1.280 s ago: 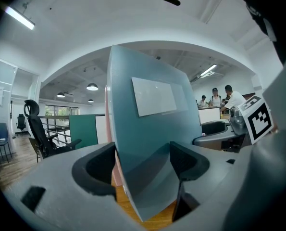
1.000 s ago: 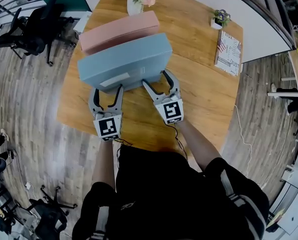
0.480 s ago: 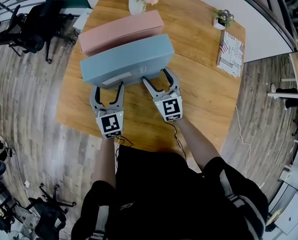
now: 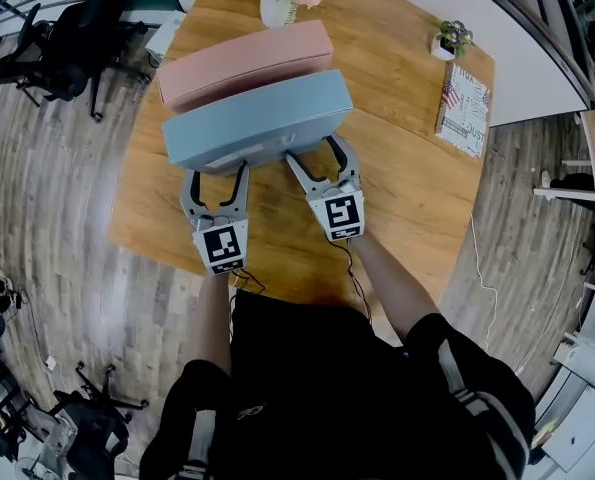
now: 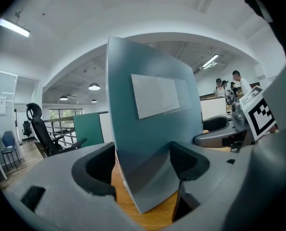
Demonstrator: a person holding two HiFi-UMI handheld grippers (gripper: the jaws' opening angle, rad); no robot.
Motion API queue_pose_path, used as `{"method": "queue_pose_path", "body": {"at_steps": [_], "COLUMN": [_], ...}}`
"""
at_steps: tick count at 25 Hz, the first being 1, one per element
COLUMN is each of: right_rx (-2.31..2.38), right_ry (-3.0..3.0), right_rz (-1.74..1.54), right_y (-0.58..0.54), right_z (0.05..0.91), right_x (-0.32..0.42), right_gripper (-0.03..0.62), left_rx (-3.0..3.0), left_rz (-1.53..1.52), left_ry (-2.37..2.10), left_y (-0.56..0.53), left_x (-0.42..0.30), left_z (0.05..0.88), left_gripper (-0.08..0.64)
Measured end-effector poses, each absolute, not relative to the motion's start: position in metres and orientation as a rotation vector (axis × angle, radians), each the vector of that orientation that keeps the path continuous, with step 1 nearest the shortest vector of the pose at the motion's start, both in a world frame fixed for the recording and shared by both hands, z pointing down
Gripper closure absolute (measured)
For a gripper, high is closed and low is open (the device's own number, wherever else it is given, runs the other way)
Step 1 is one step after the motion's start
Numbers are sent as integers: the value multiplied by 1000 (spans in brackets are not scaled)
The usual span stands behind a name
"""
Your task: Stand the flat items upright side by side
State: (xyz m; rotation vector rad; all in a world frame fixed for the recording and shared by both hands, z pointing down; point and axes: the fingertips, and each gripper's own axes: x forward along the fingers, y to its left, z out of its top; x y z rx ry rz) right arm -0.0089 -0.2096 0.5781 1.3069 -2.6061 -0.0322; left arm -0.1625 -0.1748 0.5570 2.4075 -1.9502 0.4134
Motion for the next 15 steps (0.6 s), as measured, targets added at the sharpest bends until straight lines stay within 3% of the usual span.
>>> {"method": "queue_pose_path", "body": {"at_steps": [15], "right_rx": [1308], "right_ry": [-2586], "right_rz": [-8], "right_y": [-221], "right_z": [583], "right_x": [-11], "right_gripper": [255], "left_rx": [2386], "left_rz": [434], "left_ry": [-1962], "left_y": [-186], "left_x": [-164], "left_z": [562], "left_gripper": [199]}}
